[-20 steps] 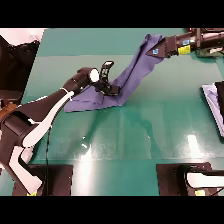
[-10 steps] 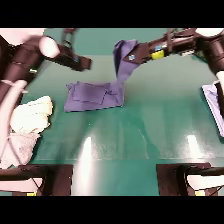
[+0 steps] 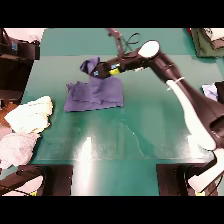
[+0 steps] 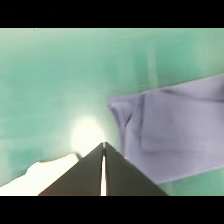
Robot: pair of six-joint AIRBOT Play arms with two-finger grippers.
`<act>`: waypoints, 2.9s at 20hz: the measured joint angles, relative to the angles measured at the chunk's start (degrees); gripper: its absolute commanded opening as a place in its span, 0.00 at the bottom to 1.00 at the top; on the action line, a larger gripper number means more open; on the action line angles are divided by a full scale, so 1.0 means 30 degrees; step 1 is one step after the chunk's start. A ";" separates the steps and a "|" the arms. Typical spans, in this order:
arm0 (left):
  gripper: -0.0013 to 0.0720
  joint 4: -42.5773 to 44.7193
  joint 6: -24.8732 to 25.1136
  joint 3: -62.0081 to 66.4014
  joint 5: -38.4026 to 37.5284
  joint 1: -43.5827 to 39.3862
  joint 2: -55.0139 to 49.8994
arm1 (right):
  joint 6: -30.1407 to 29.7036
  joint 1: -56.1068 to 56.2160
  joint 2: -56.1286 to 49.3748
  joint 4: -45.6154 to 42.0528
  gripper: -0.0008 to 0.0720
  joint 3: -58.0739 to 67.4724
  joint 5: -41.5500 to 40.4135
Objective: Fold the shirts.
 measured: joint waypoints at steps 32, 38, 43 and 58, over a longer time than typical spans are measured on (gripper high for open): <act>0.06 -0.2645 0.0372 -0.1399 -0.0015 0.0146 0.0350 | 0.2280 -0.5697 -0.1916 0.1027 0.86 -0.7752 0.2127; 0.06 -0.2965 0.0364 -0.1406 -0.0102 0.0146 0.0350 | 0.1610 -0.3606 -0.3264 0.3956 0.65 -0.7089 -0.0277; 0.06 -0.3053 0.0364 -0.1406 -0.0634 0.0146 0.0357 | 0.0379 -0.2769 -0.3745 0.4473 0.03 -0.4626 -0.1020; 0.06 -0.4743 0.0350 -0.1406 -0.1770 0.0146 0.0357 | 0.0831 -1.6553 0.3534 -0.4291 0.03 -0.2871 0.2157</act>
